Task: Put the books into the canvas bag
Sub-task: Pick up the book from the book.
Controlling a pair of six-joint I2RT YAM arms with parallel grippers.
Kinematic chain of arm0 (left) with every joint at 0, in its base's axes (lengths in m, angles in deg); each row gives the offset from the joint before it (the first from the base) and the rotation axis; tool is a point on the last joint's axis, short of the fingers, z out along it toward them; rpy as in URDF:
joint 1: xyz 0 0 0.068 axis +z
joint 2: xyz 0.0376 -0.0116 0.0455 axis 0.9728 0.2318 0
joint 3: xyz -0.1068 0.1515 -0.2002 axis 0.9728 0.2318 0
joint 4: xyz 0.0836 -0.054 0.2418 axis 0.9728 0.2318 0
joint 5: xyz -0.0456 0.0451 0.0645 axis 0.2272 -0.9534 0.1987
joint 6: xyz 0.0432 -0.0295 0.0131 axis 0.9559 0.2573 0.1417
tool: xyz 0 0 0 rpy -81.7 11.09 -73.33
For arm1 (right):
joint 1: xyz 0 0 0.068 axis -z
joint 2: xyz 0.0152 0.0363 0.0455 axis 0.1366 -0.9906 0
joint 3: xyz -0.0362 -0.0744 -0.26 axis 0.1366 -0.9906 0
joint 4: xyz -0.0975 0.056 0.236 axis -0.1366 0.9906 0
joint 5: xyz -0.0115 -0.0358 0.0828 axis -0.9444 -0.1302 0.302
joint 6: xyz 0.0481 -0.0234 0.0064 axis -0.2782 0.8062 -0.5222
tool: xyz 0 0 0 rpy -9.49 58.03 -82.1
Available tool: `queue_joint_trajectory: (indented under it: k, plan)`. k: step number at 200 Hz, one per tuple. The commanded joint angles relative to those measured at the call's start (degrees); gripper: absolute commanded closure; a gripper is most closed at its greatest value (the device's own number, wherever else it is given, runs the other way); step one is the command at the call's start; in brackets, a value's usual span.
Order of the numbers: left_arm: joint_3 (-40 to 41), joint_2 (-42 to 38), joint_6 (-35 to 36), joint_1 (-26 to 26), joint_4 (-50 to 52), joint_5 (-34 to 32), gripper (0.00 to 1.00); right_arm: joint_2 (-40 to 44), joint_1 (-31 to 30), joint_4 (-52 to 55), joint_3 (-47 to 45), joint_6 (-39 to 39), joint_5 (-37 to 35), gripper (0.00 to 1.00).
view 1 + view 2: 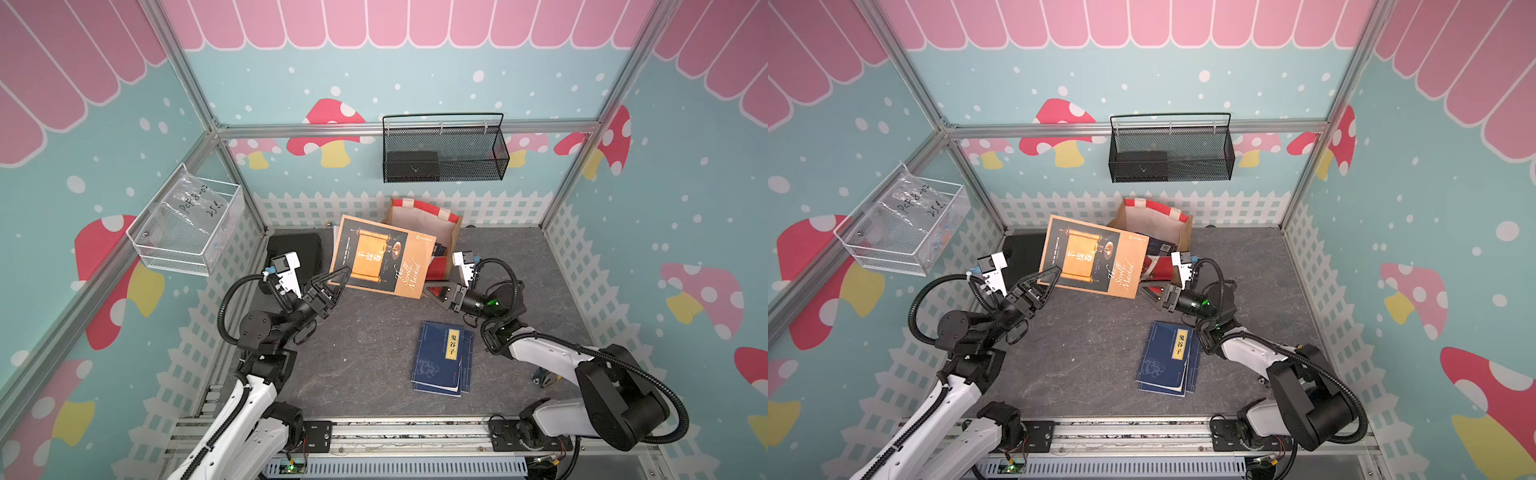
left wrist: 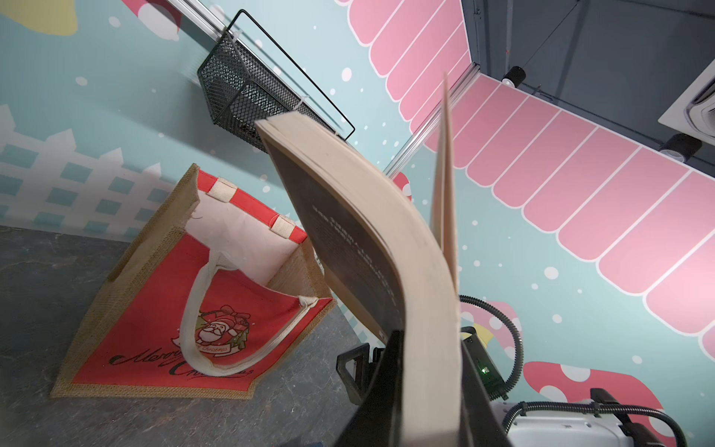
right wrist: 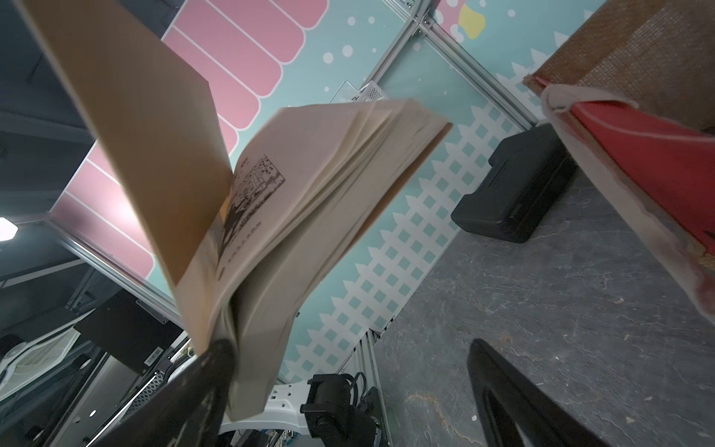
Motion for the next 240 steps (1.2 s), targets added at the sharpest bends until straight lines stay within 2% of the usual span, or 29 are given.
queue_joint_trajectory:
  k: [1, 39, 66, 90, 132, 156, 179, 210, 240]
  plan:
    - [-1.2, -1.7, 3.9, -1.1, 6.7, 0.9, 1.00, 2.8, -0.9, -3.9, 2.4, -0.2, 0.3, 0.04]
    - [-1.2, -2.9, 4.2, -0.7, 8.0, -0.8, 1.00, 5.7, -0.4, 3.2, 0.6, 3.0, -2.4, 0.04]
    - [-1.8, -5.0, 5.2, -0.1, 10.8, -1.7, 1.00, 8.7, 0.4, 13.4, 0.0, 8.2, -5.5, 0.04]
    - [-2.2, -6.3, 5.9, 0.2, 12.8, -2.2, 1.00, 10.3, 0.8, 17.7, 0.1, 11.2, -6.4, 0.04]
    - [-1.6, -10.3, 7.4, 0.5, 17.0, -7.2, 1.00, 13.3, 1.5, 29.9, -1.1, 14.2, -13.2, 0.04]
    - [-1.6, -11.1, 7.7, 0.7, 17.7, -7.6, 1.00, 14.8, 1.6, 31.6, -1.1, 15.9, -13.8, 0.04]
    - [-1.6, -10.2, 6.9, 0.6, 15.8, -5.9, 1.00, 15.2, 1.5, 29.1, -0.4, 16.3, -10.9, 0.04]
    - [-0.5, -8.1, 3.9, 0.6, 9.2, -2.8, 1.00, 12.3, 0.9, 24.8, 2.0, 14.6, -5.3, 0.04]
    - [0.6, -4.9, -0.3, 0.6, 0.5, 0.9, 1.00, 8.7, 0.1, 17.5, 2.6, 10.7, -3.3, 0.04]
